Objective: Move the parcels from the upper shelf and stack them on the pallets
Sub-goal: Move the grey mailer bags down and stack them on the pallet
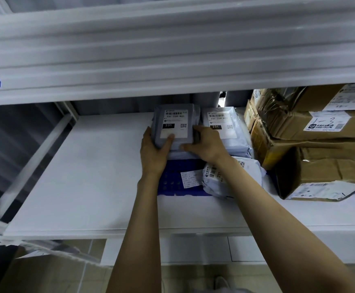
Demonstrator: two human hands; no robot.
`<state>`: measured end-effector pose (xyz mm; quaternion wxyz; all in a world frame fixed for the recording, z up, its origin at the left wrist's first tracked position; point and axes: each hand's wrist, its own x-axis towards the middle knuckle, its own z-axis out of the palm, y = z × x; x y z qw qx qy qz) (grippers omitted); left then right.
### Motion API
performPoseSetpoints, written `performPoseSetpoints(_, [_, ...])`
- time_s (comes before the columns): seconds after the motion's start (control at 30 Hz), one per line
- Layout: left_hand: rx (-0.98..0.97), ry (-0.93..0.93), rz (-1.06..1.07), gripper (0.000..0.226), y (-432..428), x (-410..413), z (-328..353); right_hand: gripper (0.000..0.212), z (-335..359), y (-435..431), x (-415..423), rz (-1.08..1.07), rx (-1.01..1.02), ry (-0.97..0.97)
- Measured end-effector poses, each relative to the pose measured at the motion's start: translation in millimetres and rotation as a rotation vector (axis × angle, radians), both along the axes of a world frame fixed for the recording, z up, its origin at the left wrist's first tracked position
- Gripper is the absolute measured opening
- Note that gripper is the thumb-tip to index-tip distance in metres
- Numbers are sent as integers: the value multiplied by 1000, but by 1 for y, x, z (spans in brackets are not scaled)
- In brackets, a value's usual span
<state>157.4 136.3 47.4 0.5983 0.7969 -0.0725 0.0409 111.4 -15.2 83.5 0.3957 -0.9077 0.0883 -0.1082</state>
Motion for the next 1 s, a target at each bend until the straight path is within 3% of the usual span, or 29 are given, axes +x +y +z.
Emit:
performPoseSetpoints(0.2, [88, -22, -48, 72, -5, -2, -2, 47, -7, 2, -2, -29, -121, 17])
performPoseSetpoints(0.57, [395, -205, 166, 81, -8, -26, -5, 52, 4, 5, -16, -54, -85, -25])
performPoseSetpoints(0.7, [309, -466, 238, 65, -15, -50, 0, 55, 3, -1, -25, -123, -63, -64])
performPoseSetpoints(0.77, [270, -555, 154, 56, -21, -65, 1, 45, 4, -8, -35, -222, -62, -111])
performPoseSetpoints(0.83, [252, -496, -102, 59, -26, -75, 2, 41, 4, -16, -45, -308, -57, -148])
performPoseSetpoints(0.93, [325, -268, -478, 88, -30, -78, 2, 40, 3, -28, -55, -349, -102, -162])
performPoseSetpoints(1.0, [429, -176, -599, 102, -35, -76, 1, 38, 2, -35, -60, -351, -136, -135])
